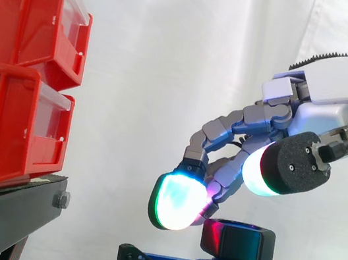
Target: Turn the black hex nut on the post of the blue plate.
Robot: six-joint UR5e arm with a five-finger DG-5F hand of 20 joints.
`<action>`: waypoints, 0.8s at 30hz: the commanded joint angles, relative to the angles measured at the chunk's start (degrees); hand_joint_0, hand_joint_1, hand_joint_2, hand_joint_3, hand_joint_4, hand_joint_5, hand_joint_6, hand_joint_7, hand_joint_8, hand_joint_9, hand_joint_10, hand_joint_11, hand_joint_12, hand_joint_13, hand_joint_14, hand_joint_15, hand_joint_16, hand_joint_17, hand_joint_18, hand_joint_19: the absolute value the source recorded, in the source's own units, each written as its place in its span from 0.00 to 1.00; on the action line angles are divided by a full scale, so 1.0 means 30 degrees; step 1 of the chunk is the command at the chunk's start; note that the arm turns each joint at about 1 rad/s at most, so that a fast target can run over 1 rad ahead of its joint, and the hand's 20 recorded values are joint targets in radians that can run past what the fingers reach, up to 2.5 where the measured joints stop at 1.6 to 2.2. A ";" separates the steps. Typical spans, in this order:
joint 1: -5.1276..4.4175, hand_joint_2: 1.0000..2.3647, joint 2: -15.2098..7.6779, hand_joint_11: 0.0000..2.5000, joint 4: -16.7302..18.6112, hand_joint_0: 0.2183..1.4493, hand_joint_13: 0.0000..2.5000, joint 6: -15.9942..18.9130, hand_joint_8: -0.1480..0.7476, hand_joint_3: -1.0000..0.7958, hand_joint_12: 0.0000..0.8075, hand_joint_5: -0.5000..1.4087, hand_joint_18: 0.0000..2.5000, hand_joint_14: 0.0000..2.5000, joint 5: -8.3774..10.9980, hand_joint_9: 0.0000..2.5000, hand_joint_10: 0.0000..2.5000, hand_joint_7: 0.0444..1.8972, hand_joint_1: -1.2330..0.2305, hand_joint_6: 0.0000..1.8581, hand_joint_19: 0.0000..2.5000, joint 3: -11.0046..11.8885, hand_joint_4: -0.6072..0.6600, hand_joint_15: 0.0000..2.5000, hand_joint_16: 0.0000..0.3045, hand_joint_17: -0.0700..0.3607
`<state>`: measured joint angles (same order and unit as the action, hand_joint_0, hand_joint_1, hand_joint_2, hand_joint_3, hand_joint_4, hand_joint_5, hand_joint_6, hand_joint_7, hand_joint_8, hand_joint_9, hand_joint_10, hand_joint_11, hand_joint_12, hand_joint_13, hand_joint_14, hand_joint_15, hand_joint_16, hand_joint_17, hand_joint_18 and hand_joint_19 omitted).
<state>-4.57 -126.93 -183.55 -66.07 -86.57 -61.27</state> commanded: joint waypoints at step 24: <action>0.0879 0.00 0.0005 0.02 -0.0720 0.23 0.18 -0.0213 0.53 0.28 0.50 0.17 0.07 0.00 -0.1202 0.28 0.00 0.41 0.56 0.27 0.06 -0.0144 0.68 0.02 0.18 0.45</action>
<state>-2.46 -126.91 -185.74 -66.67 -89.59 -61.70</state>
